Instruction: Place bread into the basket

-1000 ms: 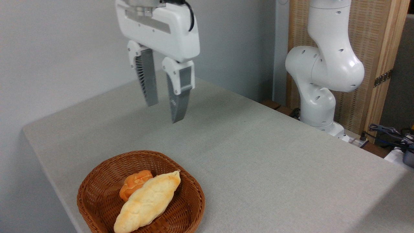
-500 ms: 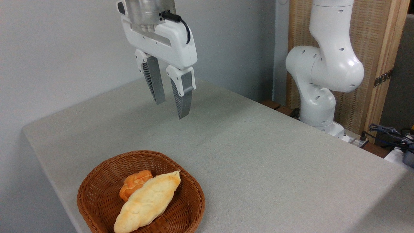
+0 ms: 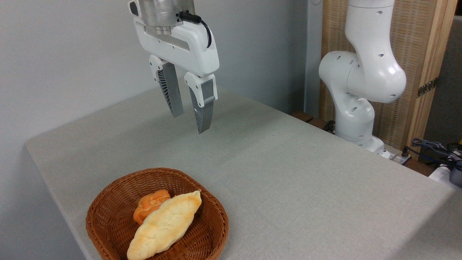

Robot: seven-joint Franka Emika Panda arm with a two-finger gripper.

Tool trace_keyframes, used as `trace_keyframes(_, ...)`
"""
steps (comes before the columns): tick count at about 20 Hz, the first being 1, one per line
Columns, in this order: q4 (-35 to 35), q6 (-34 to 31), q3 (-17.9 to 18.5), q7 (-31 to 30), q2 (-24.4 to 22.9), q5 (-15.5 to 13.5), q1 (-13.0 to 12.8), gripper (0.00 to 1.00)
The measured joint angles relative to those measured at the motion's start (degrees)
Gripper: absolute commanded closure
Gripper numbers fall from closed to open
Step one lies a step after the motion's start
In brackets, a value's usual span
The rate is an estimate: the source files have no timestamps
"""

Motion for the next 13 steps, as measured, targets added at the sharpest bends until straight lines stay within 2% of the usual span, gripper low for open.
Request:
trace_keyframes(4,1.09,0.00,0.58,0.16,0.74,0.10,-0.05,0.00)
trace_keyframes(8,1.28,0.00,0.58,0.16,1.04,1.88,-0.25,0.00)
trace_keyframes(13,1.30,0.00,0.56,0.16,1.04,2.27,-0.55,0.00)
